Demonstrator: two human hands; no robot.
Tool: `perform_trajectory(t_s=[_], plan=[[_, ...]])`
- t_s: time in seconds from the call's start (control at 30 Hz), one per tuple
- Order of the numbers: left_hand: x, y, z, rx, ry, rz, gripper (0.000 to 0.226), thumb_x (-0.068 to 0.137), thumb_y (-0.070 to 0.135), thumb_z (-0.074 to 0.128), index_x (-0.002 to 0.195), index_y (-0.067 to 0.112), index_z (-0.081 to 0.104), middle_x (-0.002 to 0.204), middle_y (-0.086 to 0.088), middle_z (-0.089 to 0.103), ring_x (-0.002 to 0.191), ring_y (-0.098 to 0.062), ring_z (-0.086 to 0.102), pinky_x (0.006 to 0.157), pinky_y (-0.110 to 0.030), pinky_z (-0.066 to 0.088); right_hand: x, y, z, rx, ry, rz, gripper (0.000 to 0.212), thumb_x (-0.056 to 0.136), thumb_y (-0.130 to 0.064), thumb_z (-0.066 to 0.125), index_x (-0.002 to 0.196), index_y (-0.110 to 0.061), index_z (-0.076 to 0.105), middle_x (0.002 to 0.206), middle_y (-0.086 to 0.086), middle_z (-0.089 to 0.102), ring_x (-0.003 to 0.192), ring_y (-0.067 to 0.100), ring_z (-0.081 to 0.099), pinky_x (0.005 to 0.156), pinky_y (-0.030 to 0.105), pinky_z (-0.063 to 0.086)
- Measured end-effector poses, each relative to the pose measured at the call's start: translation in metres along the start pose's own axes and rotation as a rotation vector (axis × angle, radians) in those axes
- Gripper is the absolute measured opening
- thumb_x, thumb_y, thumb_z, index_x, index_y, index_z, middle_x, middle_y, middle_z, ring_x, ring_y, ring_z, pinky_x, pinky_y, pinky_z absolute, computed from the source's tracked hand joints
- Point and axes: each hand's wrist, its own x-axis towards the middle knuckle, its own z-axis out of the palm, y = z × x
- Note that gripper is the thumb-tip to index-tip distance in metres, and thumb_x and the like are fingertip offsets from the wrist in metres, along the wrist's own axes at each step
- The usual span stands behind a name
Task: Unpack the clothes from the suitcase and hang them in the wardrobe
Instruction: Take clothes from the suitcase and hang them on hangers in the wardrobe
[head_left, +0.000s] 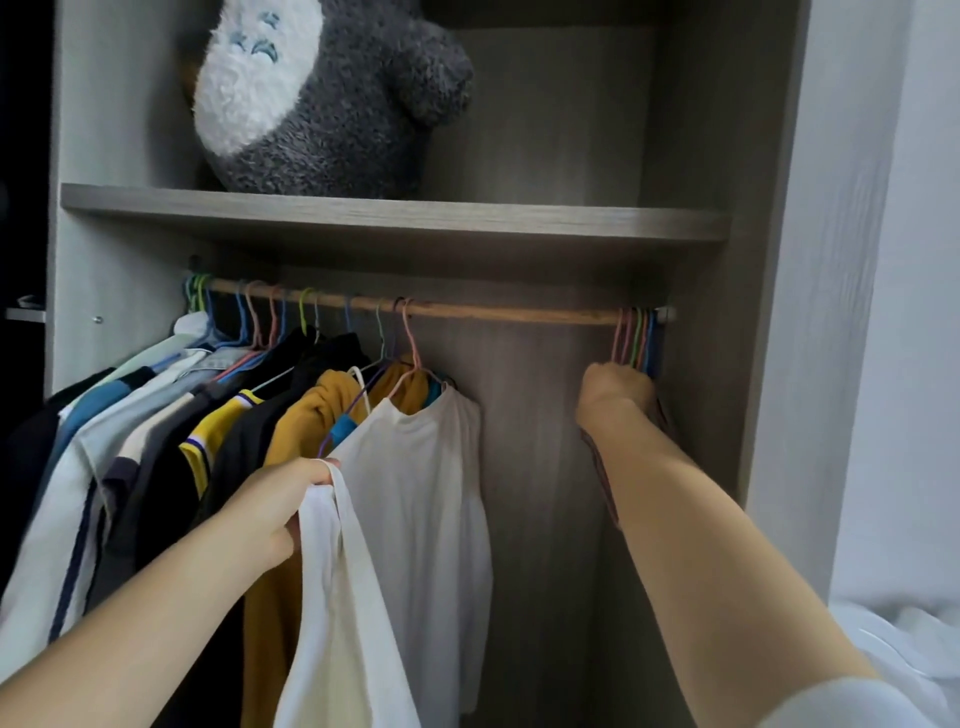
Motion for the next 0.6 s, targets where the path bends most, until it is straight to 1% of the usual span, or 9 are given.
perform_trajectory(t_s=[0.1,0.17,0.27,0.3,0.37,0.47,0.5,0.57,0.6], plan=[[-0.002,-0.002,-0.002,-0.002,0.013,-0.001,0.027,0.082,0.015,0.069,0.107,0.005,0.066,0.104,-0.024,0.068,0.088,-0.038,0.066,0.066,-0.039,0.054,0.004,-0.006,-0.006,0.33,-0.031,0.082,0.028,0.092,-0.008,0.053,0.117,-0.004,0.065,0.122,0.013,0.064,0.114,0.03,0.062,0.086,0.036,0.052],[-0.004,-0.002,-0.005,0.002,0.028,-0.011,0.025,0.081,0.014,0.07,0.105,0.007,0.067,0.105,-0.024,0.067,0.094,-0.04,0.065,0.078,-0.045,0.055,0.005,-0.013,-0.007,0.571,-0.006,0.135,0.028,0.092,-0.009,0.053,0.115,0.0,0.065,0.12,0.017,0.065,0.113,0.033,0.062,0.088,0.039,0.052],[-0.007,-0.002,-0.011,0.047,-0.003,-0.013,0.024,0.074,0.01,0.072,0.098,0.007,0.07,0.101,-0.022,0.069,0.093,-0.04,0.066,0.088,-0.051,0.053,-0.001,-0.027,-0.002,0.864,0.042,0.217,0.033,0.093,-0.013,0.052,0.121,0.002,0.062,0.12,0.021,0.064,0.112,0.037,0.062,0.089,0.039,0.051],[-0.01,-0.002,-0.015,0.052,-0.003,-0.011,0.019,0.074,0.007,0.071,0.093,0.004,0.07,0.097,-0.022,0.069,0.089,-0.038,0.066,0.088,-0.049,0.054,-0.007,-0.033,0.001,0.937,0.045,0.231,0.033,0.094,-0.015,0.053,0.12,0.002,0.063,0.121,0.022,0.064,0.112,0.038,0.062,0.088,0.039,0.05],[-0.017,-0.002,-0.021,0.065,0.04,0.016,0.007,0.081,0.0,0.064,0.086,0.002,0.067,0.086,-0.021,0.064,0.079,-0.034,0.062,0.08,-0.042,0.054,-0.023,-0.043,0.014,1.041,0.048,0.248,0.033,0.094,-0.021,0.054,0.115,0.003,0.064,0.118,0.025,0.065,0.11,0.039,0.062,0.086,0.039,0.05],[-0.021,-0.004,-0.039,0.085,0.088,0.068,0.016,0.086,-0.001,0.056,0.092,0.006,0.069,0.081,-0.017,0.062,0.071,-0.029,0.058,0.064,-0.033,0.049,-0.064,-0.064,0.047,1.206,0.052,0.221,0.025,0.092,-0.022,0.058,0.095,0.001,0.066,0.094,0.022,0.067,0.092,0.036,0.065,0.066,0.033,0.042],[-0.024,-0.004,-0.046,0.095,0.103,0.09,0.018,0.087,-0.002,0.054,0.09,0.008,0.069,0.08,-0.016,0.061,0.07,-0.028,0.058,0.061,-0.032,0.047,-0.075,-0.071,0.059,1.287,0.021,0.205,0.02,0.091,-0.021,0.061,0.087,-0.002,0.063,0.084,0.018,0.065,0.084,0.034,0.065,0.063,0.031,0.04],[-0.03,-0.003,-0.061,0.12,0.132,0.11,0.024,0.089,-0.004,0.051,0.083,0.012,0.067,0.078,-0.015,0.06,0.069,-0.026,0.056,0.059,-0.031,0.045,-0.091,-0.082,0.077,1.493,-0.127,0.27,0.022,0.087,-0.026,0.067,0.082,-0.006,0.059,0.079,0.015,0.063,0.072,0.03,0.064,0.058,0.034,0.048],[-0.033,-0.005,-0.071,0.139,0.149,0.114,0.026,0.088,-0.005,0.049,0.081,0.013,0.066,0.08,-0.014,0.06,0.07,-0.026,0.056,0.06,-0.031,0.045,-0.098,-0.088,0.082,1.564,-0.263,0.362,0.029,0.085,-0.035,0.07,0.085,-0.008,0.059,0.08,0.013,0.064,0.068,0.025,0.062,0.056,0.032,0.05]])
